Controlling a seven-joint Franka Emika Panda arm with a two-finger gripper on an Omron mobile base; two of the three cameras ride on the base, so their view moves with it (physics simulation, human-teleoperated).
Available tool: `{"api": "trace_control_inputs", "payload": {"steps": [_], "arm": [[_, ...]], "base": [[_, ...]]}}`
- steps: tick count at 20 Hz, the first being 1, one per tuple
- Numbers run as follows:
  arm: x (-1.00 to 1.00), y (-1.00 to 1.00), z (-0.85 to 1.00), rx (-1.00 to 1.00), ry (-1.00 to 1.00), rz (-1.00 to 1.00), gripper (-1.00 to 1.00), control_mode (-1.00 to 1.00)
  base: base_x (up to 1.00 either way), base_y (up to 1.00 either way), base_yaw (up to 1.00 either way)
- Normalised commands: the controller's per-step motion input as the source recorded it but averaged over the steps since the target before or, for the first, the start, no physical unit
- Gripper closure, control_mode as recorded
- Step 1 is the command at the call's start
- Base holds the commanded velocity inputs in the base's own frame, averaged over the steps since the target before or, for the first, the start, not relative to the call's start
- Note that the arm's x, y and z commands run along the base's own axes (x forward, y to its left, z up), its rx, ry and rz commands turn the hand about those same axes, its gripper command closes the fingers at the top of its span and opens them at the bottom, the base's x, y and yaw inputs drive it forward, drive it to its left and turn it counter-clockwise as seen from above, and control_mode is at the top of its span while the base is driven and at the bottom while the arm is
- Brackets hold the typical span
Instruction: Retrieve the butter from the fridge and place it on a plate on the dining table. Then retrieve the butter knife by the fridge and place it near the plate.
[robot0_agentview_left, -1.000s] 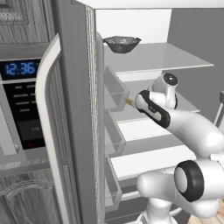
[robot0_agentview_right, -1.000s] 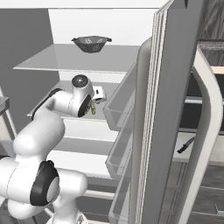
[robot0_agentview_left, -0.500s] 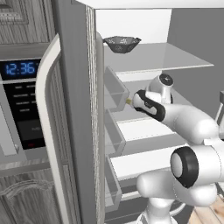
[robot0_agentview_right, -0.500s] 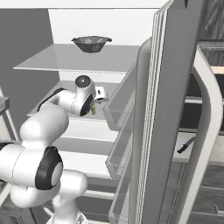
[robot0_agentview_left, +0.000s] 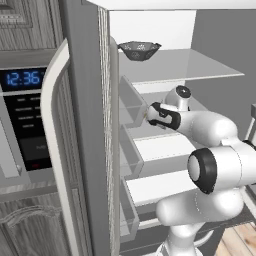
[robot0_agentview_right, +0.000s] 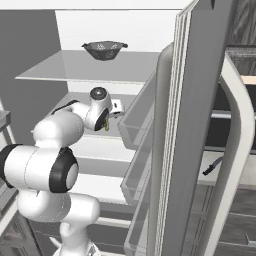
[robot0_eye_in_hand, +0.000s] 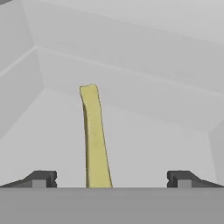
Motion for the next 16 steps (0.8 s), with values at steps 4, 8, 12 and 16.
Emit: {"api": "trace_control_inputs", "payload": {"steps": [4,8,12,16], "arm": [[0.11,0.13,-0.17,0.0,0.03,0.0,-1.0,-1.0],[0.0,0.15,-0.25,0.0,0.02,0.0,-1.0,-1.0],[0.09,0.02,-0.41,0.0,0.03,0.0,-1.0,-1.0],[0.04,0.0,-0.21,0.0,0.01,0.0,-1.0,-1.0]], "base": [[0.0,0.0,0.0],[0.0,0.0,0.0],[0.0,0.0,0.0],[0.0,0.0,0.0]]}}
